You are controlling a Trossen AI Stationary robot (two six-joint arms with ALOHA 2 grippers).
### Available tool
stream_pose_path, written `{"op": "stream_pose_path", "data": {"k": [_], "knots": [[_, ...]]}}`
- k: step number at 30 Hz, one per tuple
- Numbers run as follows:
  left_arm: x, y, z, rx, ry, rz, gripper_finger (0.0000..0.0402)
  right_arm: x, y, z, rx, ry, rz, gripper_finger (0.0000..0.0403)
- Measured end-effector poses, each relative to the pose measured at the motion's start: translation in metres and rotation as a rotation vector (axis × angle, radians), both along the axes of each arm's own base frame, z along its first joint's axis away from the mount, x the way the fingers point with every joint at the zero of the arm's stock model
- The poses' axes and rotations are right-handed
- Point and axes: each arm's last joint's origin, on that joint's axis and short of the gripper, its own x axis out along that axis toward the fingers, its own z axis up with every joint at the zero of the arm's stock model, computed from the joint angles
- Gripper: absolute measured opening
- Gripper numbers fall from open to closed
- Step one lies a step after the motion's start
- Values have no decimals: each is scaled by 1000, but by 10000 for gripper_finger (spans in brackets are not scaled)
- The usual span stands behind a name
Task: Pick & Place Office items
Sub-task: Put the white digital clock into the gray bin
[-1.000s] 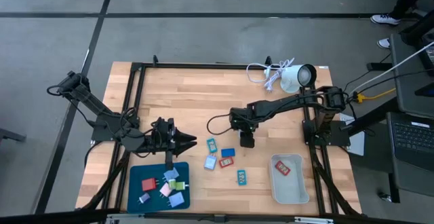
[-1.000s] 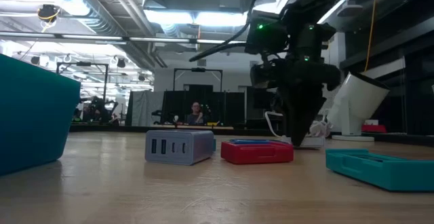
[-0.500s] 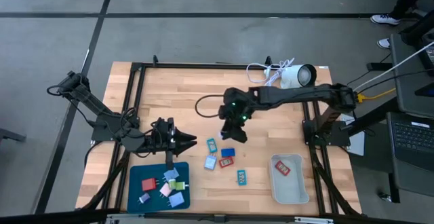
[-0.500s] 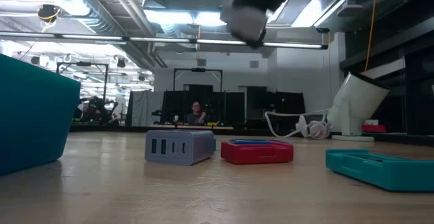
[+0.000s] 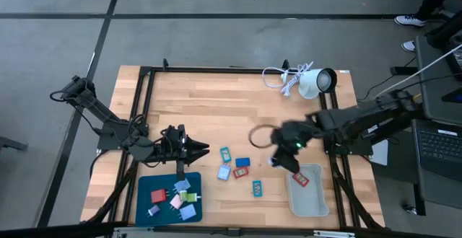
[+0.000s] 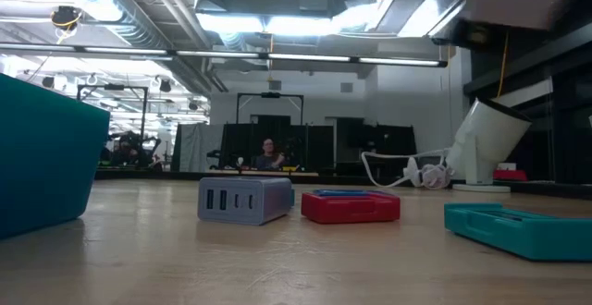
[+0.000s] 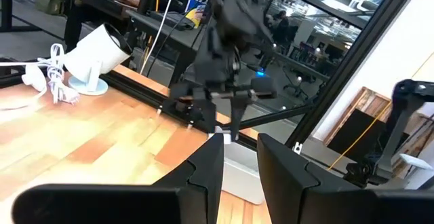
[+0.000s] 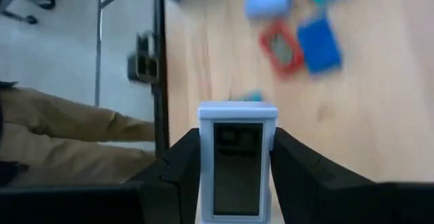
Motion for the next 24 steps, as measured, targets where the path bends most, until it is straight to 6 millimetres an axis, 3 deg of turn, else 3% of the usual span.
{"op": "stream_pose_path", "data": {"k": [5, 9, 17, 24], "knots": [[0, 0, 0, -3, -1, 0, 84, -45, 17, -30, 42, 106, -102, 142], [0, 0, 1, -10, -7, 1, 84, -66, 26, -49, 65, 183, -141, 142], [0, 0, 1, -10, -7, 1, 84, -89, 41, -80, 95, 302, -131, 142], [0, 0, 1, -5, -7, 8, 84, -96, 45, -86, 132, 366, -156, 155]]}}
